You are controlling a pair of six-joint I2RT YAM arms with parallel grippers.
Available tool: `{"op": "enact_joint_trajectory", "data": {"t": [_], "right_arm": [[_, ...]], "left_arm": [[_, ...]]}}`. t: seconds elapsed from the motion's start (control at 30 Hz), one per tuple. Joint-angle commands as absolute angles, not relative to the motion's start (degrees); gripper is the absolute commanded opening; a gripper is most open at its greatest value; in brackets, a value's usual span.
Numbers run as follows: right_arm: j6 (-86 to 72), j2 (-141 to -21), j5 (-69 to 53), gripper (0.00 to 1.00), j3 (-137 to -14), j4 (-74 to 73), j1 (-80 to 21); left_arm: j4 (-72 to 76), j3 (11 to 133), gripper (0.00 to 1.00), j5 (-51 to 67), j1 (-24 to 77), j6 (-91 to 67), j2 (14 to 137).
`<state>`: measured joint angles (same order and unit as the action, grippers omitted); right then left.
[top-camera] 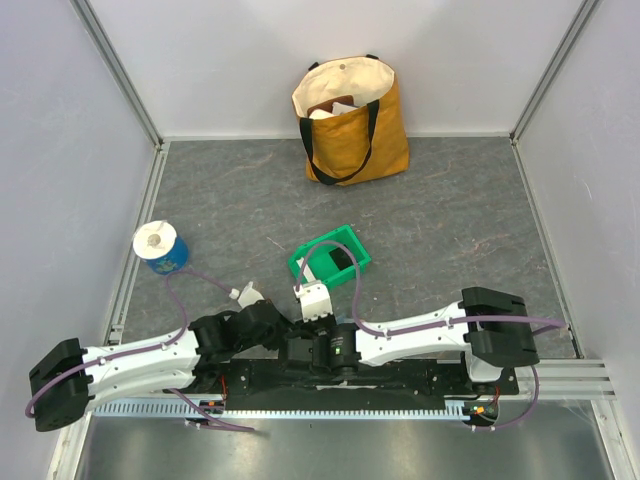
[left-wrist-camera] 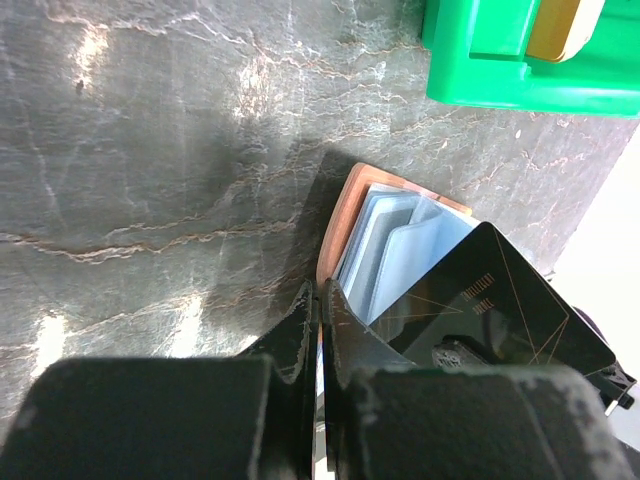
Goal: Put the credit cards into the card holder
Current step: Turn over the card slot in the card holder.
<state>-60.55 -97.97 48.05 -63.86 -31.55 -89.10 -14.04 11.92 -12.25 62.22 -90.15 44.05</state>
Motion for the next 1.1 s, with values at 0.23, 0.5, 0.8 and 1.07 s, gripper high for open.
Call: {"op": "enact_joint_trajectory", "data": {"t": [0.23, 0.5, 0.8, 1.07], "right_arm": [[-68.3, -93.4, 53.0, 0.00, -61.8, -40.7, -90.2], [-63.7, -79.9, 49.8, 0.00, -53.9, -30.3, -89.2], [-68.3, -69.6, 37.9, 0.00, -40.6, -26.1, -82.6], [-67.7, -67.6, 32.9, 0.00, -34.4, -21.7, -78.5]], "left_arm": [[-14.8, 12.5, 0.02, -15.6, 62.4, -90.9, 44.1], [-14.9, 9.5, 0.02, -17.3, 62.4, -92.9, 46.8], [-14.6, 8.5, 0.02, -17.6, 62.6, -94.4, 49.7], [-15.0, 8.9, 0.02, -17.8, 62.5, -94.5, 49.8]]}}
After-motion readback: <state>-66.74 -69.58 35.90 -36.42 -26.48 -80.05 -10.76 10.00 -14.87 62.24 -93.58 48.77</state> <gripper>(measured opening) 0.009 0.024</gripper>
